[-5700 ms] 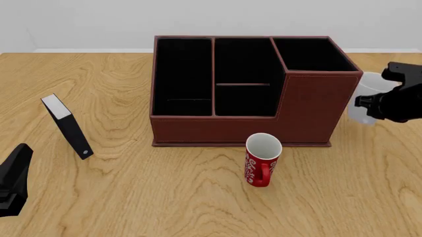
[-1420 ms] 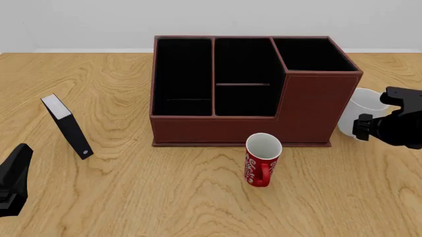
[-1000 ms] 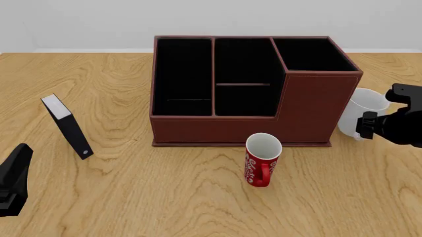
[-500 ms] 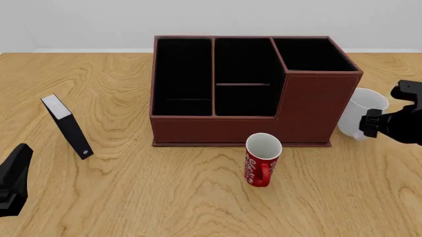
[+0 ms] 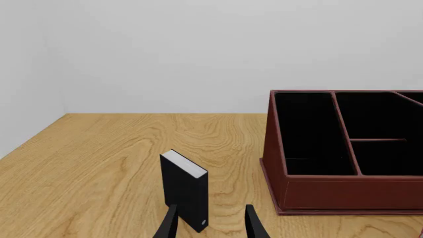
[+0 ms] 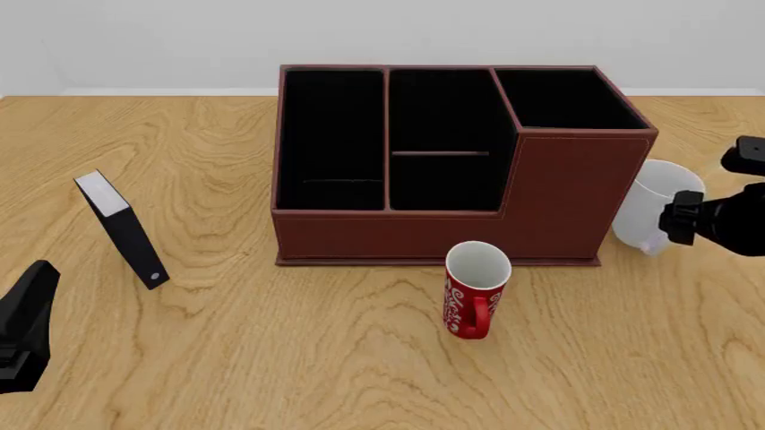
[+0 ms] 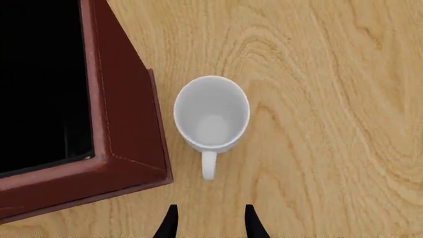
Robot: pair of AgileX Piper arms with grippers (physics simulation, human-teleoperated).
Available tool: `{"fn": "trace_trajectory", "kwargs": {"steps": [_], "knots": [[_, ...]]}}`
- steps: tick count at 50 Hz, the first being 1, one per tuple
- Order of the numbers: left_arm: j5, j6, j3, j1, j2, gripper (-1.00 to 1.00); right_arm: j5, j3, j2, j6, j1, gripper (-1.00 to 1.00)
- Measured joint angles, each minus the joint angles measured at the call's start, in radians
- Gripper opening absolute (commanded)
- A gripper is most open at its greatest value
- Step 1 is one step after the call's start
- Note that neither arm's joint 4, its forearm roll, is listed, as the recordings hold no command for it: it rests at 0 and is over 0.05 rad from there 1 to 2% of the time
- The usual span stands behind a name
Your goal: Pick up the white mug and place it to the right of the caddy.
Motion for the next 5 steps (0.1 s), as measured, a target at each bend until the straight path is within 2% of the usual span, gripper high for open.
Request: {"fn": "trace_trajectory", "kwargs": {"steps": [5], "knots": [[0.000, 0.000, 0.000, 0.000, 0.000, 1.00, 0.007, -0.001, -0.012, 0.002, 0.002, 1.00]]}}
